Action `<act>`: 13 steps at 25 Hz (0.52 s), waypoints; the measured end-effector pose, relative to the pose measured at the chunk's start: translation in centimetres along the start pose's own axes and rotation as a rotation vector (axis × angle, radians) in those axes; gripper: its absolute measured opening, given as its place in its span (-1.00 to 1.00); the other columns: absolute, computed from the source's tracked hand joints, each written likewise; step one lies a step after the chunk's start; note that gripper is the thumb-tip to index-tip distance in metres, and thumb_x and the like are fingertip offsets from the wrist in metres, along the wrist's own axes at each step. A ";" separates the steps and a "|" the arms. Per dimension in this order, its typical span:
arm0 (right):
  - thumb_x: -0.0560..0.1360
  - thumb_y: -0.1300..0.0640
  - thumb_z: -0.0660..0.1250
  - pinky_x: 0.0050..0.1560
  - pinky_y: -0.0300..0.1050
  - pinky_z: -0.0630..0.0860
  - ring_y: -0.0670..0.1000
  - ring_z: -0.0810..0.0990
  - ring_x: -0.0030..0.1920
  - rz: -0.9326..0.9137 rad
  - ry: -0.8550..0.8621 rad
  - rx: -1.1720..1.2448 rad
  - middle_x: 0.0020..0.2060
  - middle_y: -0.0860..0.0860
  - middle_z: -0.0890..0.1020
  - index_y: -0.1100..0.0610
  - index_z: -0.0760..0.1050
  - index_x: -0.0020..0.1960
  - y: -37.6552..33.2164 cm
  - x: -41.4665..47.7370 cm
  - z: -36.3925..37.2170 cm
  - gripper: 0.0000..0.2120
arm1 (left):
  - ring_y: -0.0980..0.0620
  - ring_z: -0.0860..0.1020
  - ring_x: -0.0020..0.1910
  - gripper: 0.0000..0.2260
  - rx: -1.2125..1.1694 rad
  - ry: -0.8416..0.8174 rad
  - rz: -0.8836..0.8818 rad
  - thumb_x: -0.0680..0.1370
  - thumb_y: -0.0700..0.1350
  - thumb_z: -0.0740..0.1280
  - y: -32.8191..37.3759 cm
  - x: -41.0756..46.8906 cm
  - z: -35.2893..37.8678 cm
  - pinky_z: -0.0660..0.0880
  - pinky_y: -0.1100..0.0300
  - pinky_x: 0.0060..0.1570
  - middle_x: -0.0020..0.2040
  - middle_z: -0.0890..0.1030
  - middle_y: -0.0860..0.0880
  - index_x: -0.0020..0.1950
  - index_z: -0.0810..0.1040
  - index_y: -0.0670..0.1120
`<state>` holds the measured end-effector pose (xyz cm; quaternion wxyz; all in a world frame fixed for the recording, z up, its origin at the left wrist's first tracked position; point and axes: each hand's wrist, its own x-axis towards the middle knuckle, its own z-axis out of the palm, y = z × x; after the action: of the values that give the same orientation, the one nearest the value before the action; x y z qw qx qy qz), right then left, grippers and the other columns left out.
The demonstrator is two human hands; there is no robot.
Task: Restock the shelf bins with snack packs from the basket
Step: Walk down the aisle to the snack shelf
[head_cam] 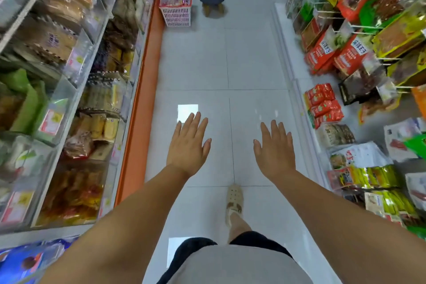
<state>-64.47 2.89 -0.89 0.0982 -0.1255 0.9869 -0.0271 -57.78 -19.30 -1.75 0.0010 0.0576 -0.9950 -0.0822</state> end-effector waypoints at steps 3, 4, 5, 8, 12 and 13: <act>0.65 -0.08 -0.12 0.52 0.08 -0.20 0.12 -0.15 0.56 -0.066 0.004 -0.030 0.56 0.12 -0.05 0.08 -0.09 0.57 0.6 10.1 -3.5 -0.46 | -0.01 -0.09 0.56 -0.49 -0.035 0.006 -0.044 0.65 0.11 -0.05 -0.1 9.0 -1.5 -0.11 0.00 0.53 0.59 -0.02 -0.03 0.57 0.00 -0.02; 0.65 -0.07 -0.12 0.52 0.07 -0.21 0.12 -0.15 0.56 -0.086 0.010 -0.037 0.56 0.12 -0.05 0.08 -0.09 0.57 0.5 13.2 -4.6 -0.46 | -0.01 -0.10 0.56 -0.49 -0.041 0.018 -0.056 0.65 0.12 -0.06 -0.3 11.8 -2.0 -0.11 0.00 0.53 0.59 -0.02 -0.03 0.58 0.00 -0.02; 0.65 -0.07 -0.12 0.52 0.07 -0.21 0.12 -0.15 0.56 -0.100 0.014 -0.041 0.56 0.12 -0.05 0.08 -0.08 0.57 0.2 16.2 -5.6 -0.46 | -0.01 -0.08 0.56 -0.48 -0.043 0.031 -0.068 0.65 0.13 -0.09 -0.7 14.5 -2.5 -0.10 -0.01 0.53 0.59 -0.01 -0.03 0.57 0.01 -0.02; 0.64 -0.08 -0.12 0.52 0.07 -0.21 0.12 -0.15 0.56 -0.136 0.012 -0.057 0.56 0.11 -0.04 0.08 -0.08 0.57 -1.2 24.8 -7.3 -0.46 | -0.02 -0.05 0.56 -0.45 -0.029 0.059 -0.104 0.61 0.16 -0.16 -2.9 22.4 -3.1 -0.06 -0.02 0.53 0.58 0.04 -0.04 0.57 0.04 -0.02; 0.64 -0.07 -0.12 0.52 0.06 -0.22 0.11 -0.16 0.56 -0.144 0.004 -0.039 0.56 0.11 -0.06 0.07 -0.10 0.57 -3.2 36.9 -8.0 -0.46 | -0.03 -0.06 0.56 -0.49 -0.032 0.051 -0.147 0.65 0.11 -0.03 -7.1 33.9 -2.5 -0.05 -0.03 0.53 0.58 0.01 -0.04 0.57 0.02 -0.03; 0.64 -0.07 -0.12 0.52 0.06 -0.22 0.11 -0.16 0.56 -0.135 0.000 -0.044 0.56 0.11 -0.06 0.07 -0.10 0.57 -3.7 39.8 -8.2 -0.46 | -0.02 -0.06 0.56 -0.49 -0.030 0.049 -0.148 0.65 0.10 -0.03 -8.3 36.7 -2.2 -0.05 -0.03 0.53 0.58 0.01 -0.04 0.57 0.02 -0.03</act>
<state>-103.04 -10.54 -0.02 0.0932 -0.1941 0.9765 -0.0118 -93.29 -32.00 -1.17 0.0204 0.1329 -0.9863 -0.0955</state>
